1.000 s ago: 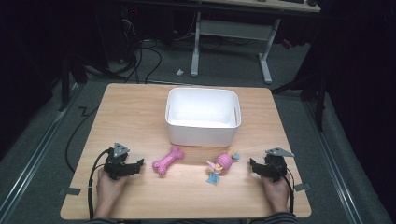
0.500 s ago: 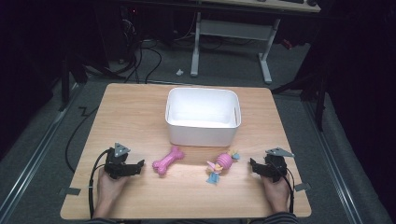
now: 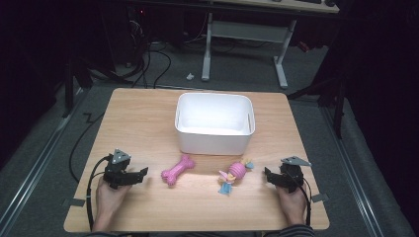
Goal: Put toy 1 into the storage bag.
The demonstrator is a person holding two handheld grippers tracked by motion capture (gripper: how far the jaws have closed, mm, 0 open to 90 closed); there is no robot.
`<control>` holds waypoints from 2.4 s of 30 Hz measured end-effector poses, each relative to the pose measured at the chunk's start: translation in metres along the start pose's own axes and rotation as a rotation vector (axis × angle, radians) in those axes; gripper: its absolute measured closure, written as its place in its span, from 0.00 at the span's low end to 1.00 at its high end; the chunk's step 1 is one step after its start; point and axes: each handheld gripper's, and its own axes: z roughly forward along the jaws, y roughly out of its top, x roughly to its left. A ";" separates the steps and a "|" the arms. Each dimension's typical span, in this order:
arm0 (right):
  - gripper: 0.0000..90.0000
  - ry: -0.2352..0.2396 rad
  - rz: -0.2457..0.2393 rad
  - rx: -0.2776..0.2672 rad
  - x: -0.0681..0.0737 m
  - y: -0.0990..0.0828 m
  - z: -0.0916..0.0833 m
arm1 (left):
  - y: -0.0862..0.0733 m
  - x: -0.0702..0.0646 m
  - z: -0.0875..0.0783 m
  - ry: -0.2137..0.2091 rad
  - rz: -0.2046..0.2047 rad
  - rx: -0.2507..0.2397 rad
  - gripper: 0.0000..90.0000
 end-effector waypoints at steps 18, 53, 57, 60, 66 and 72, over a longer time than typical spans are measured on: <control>0.27 -0.003 0.000 -0.001 0.001 0.000 0.000 | 0.031 -0.035 -0.014 -0.040 0.092 -0.014 0.23; 0.28 0.003 -0.003 -0.002 0.000 0.000 0.000 | 0.060 -0.098 0.019 -0.145 0.243 0.049 0.35; 0.28 0.003 -0.003 -0.002 0.000 0.000 0.000 | 0.061 -0.100 0.033 -0.127 0.238 0.061 0.34; 0.28 0.004 -0.004 -0.002 0.000 0.000 0.000 | 0.061 -0.101 0.038 -0.124 0.240 0.066 0.34; 0.30 0.013 -0.012 -0.003 0.001 0.000 -0.001 | 0.060 -0.103 0.049 -0.126 0.276 0.116 0.43; 0.30 0.013 -0.012 -0.003 0.001 0.000 -0.001 | 0.060 -0.101 0.059 -0.138 0.240 0.170 0.47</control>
